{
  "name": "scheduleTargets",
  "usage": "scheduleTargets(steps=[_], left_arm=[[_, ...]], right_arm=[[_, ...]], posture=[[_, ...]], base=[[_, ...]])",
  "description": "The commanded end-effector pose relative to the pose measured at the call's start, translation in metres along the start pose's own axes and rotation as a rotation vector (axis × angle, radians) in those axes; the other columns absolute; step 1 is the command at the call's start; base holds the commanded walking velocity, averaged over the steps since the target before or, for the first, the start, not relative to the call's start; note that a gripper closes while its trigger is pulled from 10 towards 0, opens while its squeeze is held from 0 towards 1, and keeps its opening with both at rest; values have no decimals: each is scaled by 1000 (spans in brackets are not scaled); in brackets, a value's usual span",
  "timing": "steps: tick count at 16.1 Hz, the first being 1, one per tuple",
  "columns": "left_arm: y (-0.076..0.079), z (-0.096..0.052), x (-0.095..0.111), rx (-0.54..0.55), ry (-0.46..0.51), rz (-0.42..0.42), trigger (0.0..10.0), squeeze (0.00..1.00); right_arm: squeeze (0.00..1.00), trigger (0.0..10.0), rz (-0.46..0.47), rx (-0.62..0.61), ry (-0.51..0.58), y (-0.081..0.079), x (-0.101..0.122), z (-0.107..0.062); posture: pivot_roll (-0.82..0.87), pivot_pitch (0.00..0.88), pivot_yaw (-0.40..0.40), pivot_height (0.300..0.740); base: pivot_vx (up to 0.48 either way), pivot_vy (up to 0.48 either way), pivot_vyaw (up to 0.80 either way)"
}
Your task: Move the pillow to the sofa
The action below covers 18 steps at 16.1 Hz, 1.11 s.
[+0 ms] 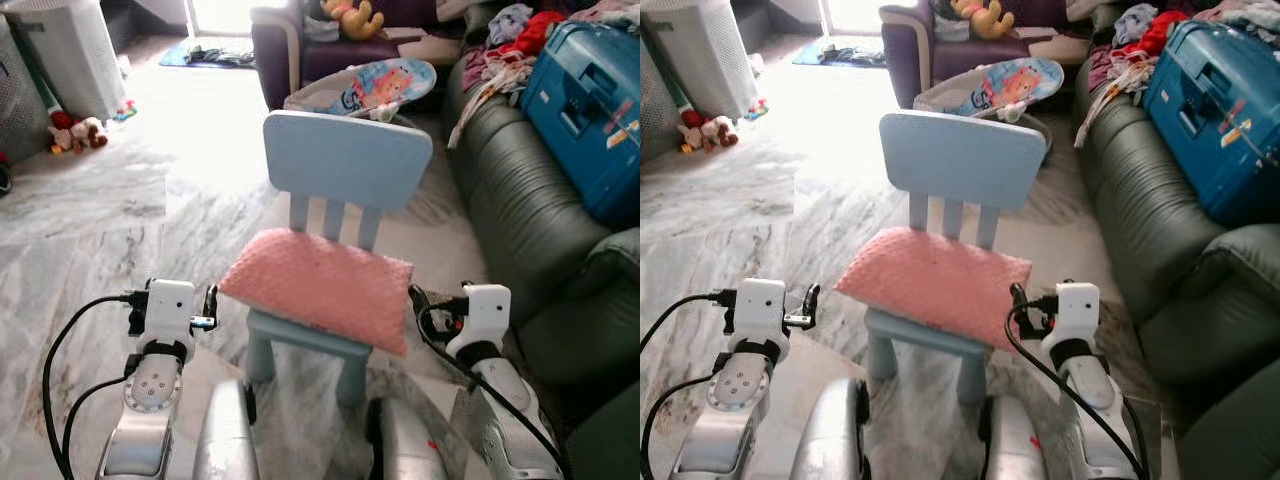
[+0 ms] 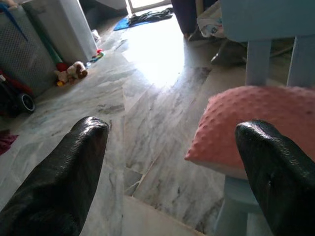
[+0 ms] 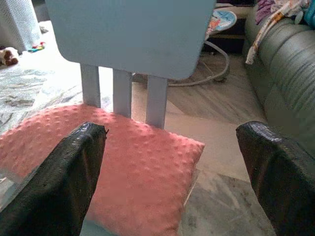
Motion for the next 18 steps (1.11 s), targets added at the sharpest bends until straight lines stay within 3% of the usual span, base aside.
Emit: scheduleTargets(steps=[1,9,18], left_arm=[[-1,2,4,-3,15,4,10000,0],[2,2,3,-9,11,-1,10000,0],[-1,-1,-5,15,-37,20,10000,0]], right_arm=[[0,10000,-2,9,14,-1,4,2],[0,10000,-3,10,16,-1,5,4],[0,10000,10,29,7,-5,2,2]], posture=[[-1,0,-26,606],[-2,0,-27,606],[11,0,-29,592]], base=[[450,0,0],[428,0,0],[0,0,0]])
Point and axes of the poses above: a point about 5 cm out from each wrist's last joint towards the gripper, its own z axis pointing out of the wrist towards the gripper, its own x axis along the axis of the wrist's last joint, y = z × x, the point moved 2 cm from there along z, pointing out of the wrist towards the gripper, and after that the axes turned 8 degrees about z, right-handed, at the moved point
